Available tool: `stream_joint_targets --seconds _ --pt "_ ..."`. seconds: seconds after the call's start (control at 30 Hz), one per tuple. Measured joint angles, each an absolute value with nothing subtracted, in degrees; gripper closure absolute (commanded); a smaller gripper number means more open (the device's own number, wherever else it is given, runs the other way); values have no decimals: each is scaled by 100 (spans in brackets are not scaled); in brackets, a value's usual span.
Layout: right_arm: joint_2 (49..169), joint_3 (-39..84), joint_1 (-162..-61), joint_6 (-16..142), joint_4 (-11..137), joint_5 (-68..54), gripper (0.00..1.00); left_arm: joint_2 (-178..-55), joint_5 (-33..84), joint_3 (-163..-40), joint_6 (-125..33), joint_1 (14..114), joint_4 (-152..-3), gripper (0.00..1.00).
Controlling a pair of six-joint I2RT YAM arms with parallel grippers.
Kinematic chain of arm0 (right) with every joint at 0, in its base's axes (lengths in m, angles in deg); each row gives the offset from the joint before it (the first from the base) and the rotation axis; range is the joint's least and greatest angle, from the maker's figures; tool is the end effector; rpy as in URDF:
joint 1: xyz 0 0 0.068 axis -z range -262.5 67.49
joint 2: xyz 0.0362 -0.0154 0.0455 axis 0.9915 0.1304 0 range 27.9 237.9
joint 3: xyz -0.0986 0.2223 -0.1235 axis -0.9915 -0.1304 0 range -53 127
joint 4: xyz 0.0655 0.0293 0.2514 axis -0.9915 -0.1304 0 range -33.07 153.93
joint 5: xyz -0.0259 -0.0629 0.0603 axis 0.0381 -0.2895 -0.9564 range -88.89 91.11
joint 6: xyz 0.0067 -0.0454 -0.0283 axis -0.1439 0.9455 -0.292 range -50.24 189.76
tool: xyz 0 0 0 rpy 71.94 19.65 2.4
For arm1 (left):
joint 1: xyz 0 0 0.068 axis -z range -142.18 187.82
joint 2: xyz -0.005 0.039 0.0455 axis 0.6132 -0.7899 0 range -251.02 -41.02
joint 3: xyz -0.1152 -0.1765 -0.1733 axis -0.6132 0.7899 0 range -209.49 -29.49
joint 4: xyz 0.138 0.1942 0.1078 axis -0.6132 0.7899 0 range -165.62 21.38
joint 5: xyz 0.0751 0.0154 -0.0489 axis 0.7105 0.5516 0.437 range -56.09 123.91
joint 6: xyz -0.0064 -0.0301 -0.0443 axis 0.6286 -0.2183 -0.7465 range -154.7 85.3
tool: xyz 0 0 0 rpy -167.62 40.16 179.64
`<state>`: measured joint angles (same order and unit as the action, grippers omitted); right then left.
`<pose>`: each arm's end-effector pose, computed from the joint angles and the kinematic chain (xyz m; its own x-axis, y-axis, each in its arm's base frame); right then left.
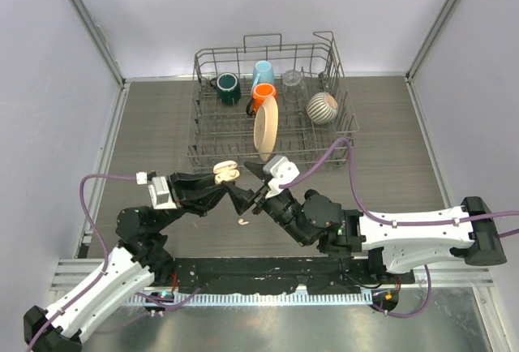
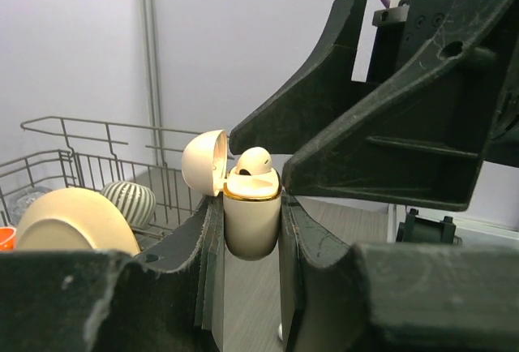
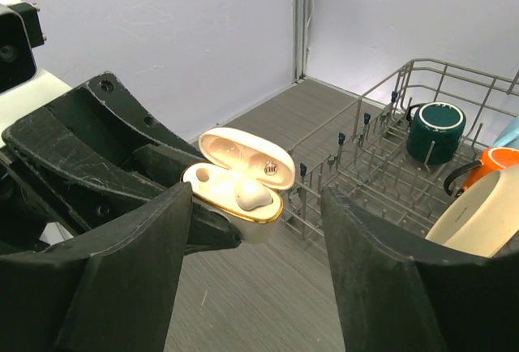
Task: Insert the wireless bluetooth earbuds into the charging case
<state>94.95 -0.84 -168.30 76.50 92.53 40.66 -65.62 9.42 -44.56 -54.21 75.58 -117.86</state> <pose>0.0423 0.2655 0.3756 0.1022 0.1557 -0.9825 -0.7165 0.6966 0.0359 0.0867 -0.0858 0.2996 0.1245 -0.4809 -0.8679 0.9279 0.3663 -0.0699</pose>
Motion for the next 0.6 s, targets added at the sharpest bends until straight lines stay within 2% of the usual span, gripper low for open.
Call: stream_joint_targets --seconds 0.27,0.37,0.43,0.6 --pt "9410 464 -16564 6634 8260 3983 20 -6430 1091 -4456 -5384 7558 -11860 100" --pt "8999 561 -16444 6304 7979 3992 17 -6297 1167 -4456 -5362 7558 -11818 100" --pt "8608 556 -16395 6100 7843 4016 11 -6203 1241 -4456 -5331 7558 -11790 100" --pt "7947 563 -16229 5536 7364 4322 10 -6004 1353 -4456 -5209 7558 -11692 100"
